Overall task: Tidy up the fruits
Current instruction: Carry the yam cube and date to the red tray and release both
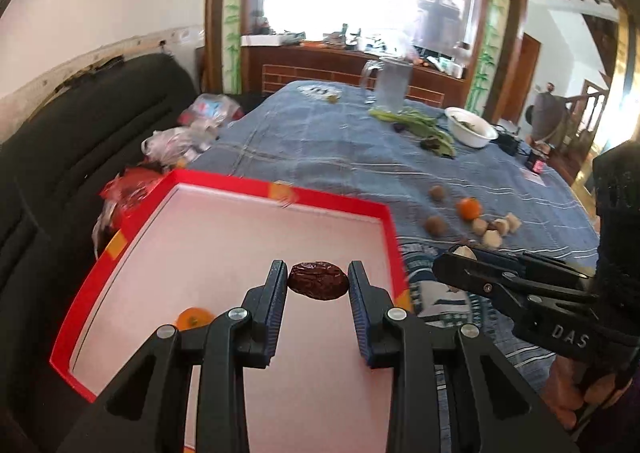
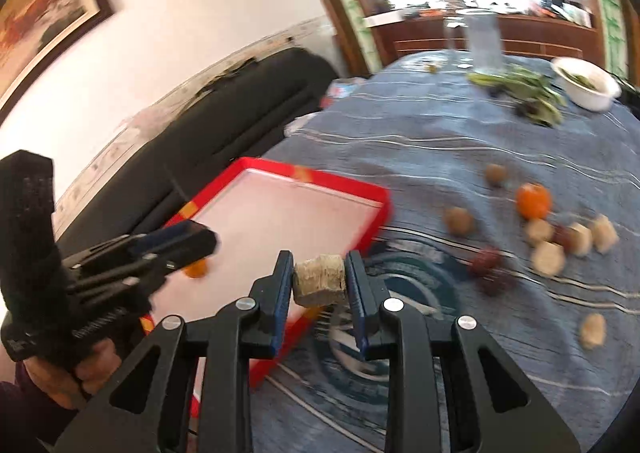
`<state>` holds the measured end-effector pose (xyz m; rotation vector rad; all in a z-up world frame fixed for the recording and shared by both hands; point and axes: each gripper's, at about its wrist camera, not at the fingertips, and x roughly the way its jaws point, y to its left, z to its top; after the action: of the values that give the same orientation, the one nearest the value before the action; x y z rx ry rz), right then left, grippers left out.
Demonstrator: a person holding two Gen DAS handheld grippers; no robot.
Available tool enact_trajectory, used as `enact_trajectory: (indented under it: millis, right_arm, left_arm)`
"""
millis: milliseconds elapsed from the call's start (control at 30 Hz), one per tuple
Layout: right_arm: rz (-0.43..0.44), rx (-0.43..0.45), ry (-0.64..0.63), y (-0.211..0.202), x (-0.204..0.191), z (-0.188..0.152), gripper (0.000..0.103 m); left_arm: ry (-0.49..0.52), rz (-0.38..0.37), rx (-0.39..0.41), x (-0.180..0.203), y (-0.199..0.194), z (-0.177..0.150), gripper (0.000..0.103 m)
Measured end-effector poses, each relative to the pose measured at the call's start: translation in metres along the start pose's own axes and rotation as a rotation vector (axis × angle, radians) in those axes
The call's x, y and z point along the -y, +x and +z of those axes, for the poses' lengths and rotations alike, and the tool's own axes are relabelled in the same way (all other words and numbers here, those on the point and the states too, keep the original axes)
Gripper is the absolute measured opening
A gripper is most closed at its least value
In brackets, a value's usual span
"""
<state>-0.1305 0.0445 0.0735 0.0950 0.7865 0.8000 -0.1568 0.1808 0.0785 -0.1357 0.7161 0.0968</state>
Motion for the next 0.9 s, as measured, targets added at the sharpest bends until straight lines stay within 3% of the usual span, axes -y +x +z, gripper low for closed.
enact_trajectory:
  millis: [333, 733, 833, 900]
  right_arm:
    - [0.032, -0.095, -0.069, 0.039, -0.038, -0.015, 0.029]
    - [0.051, -0.123, -0.073, 0.044, -0.04, -0.02, 0.031]
    - [0.039, -0.136, -0.088, 0.046, -0.042, -0.021, 0.033]
    - [0.042, -0.154, -0.084, 0.048, -0.041, -0.022, 0.044]
  left_arm:
    - [-0.034, 0.045, -0.042, -0.028, 0.006, -0.018, 0.03]
    - [-0.017, 0.062, -0.095, -0.033, 0.014, -0.029, 0.031]
    - [-0.014, 0.063, -0.089, -0.032, 0.012, -0.028, 0.044]
    - [-0.013, 0.072, -0.083, -0.031, 0.01, -0.027, 0.05]
